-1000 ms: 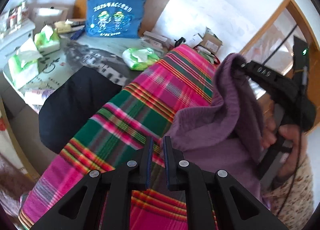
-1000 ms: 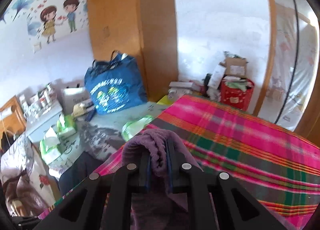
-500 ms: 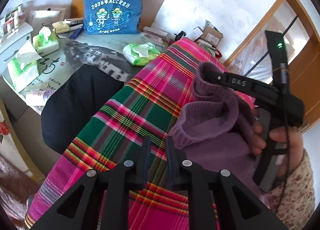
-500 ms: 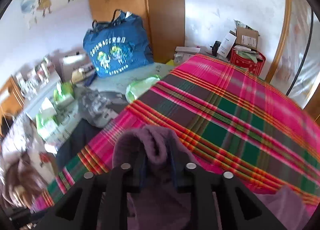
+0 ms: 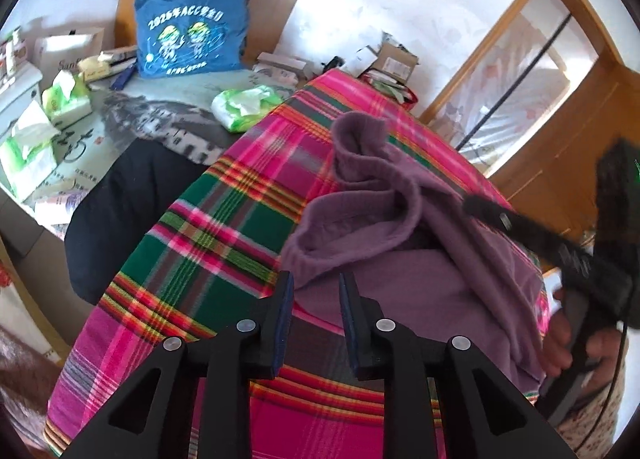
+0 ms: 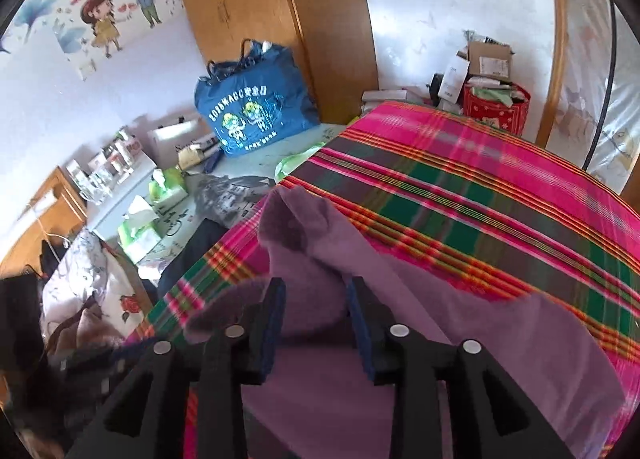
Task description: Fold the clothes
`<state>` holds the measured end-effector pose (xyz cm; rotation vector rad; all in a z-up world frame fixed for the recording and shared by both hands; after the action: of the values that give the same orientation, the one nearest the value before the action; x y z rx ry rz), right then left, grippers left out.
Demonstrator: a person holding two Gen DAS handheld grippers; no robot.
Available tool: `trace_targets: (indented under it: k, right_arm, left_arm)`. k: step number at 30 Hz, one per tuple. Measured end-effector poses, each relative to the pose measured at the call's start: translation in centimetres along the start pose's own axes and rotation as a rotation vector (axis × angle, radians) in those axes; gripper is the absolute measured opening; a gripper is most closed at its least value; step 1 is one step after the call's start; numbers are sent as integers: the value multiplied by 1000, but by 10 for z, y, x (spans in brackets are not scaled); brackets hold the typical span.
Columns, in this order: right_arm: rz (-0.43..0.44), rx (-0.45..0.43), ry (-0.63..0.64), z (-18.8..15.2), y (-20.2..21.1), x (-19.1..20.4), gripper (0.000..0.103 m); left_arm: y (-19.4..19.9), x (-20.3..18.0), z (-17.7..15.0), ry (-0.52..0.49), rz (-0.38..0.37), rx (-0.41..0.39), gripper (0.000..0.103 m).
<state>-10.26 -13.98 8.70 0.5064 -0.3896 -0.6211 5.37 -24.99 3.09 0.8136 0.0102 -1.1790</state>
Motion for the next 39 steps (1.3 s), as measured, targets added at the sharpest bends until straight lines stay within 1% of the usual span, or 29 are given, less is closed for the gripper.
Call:
trace_targets:
  k: [1, 3, 6, 10, 11, 14, 17, 19, 20, 22, 23, 24, 26, 29, 32, 33, 35, 37, 39]
  right_arm:
    - [-9, -16, 0, -5, 12, -6, 40]
    - [-41, -50, -4, -17, 37, -20, 40]
    - [-129, -75, -45, -45, 72, -47, 41]
    - [-210, -52, -99, -85, 104, -76, 42]
    - [-222, -52, -109, -93, 110, -81, 42]
    - [-259, -49, -139, -113, 124, -94, 42]
    - [-286, -56, -155, -128, 136, -102, 42]
    - [-306, -61, -156, -134, 143, -108, 42]
    - [-317, -65, -154, -136, 147, -109, 42]
    - [-343, -76, -148, -141, 155, -111, 42]
    - [-357, -84, -146, -143, 160, -113, 44]
    - [-371, -89, -146, -146, 163, -115, 47]
    - [-389, -94, -147, -152, 170, -119, 48]
    - [-405, -68, -143, -161, 171, -128, 49]
    - [-412, -48, -130, -167, 170, -130, 49]
    - [-420, -41, -105, -169, 169, -128, 49]
    - [-453, -21, -57, -173, 166, -123, 49]
    - [-464, -14, -58, -178, 164, -123, 49]
    - [-453, -28, -91, -182, 167, -126, 49]
  left_arm:
    - [2, -4, 1, -16, -6, -6, 27]
    - [1, -14, 4, -36, -31, 2, 34]
    - [-6, -35, 3, -52, -91, 49, 40]
    - [-18, -68, -4, -111, -154, 96, 45]
    - [-23, -77, -6, -122, -171, 115, 47]
    - [-37, -97, -12, -137, -212, 185, 49]
    - [-50, -108, -13, -115, -223, 220, 50]
    - [-57, -114, -11, -93, -243, 235, 50]
    - [-61, -116, -11, -89, -253, 245, 53]
    - [-70, -121, -15, -90, -248, 284, 54]
    - [-76, -124, -19, -90, -239, 307, 54]
    - [-80, -125, -22, -80, -236, 324, 54]
    - [-88, -126, -27, -50, -234, 354, 55]
    - [-99, -127, -26, -4, -233, 383, 55]
    - [-102, -129, -22, 50, -244, 382, 55]
    - [-103, -131, -20, 58, -255, 377, 55]
    - [-107, -135, -19, 67, -253, 378, 55]
    - [-110, -136, -17, 96, -249, 379, 55]
    - [-114, -135, -16, 128, -247, 381, 55]
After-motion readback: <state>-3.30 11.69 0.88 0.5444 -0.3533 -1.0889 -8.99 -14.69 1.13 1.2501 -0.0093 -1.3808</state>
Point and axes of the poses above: each gripper's, at about its wrist camera, not at the fingertips, and y roughly against the way its jaws point, x to its left, z to its top, the point moved 3 cm from there along -y, roughly the way its jaws point, and after that the axes turned 14 degrees about -x, right-handed, at the moved point
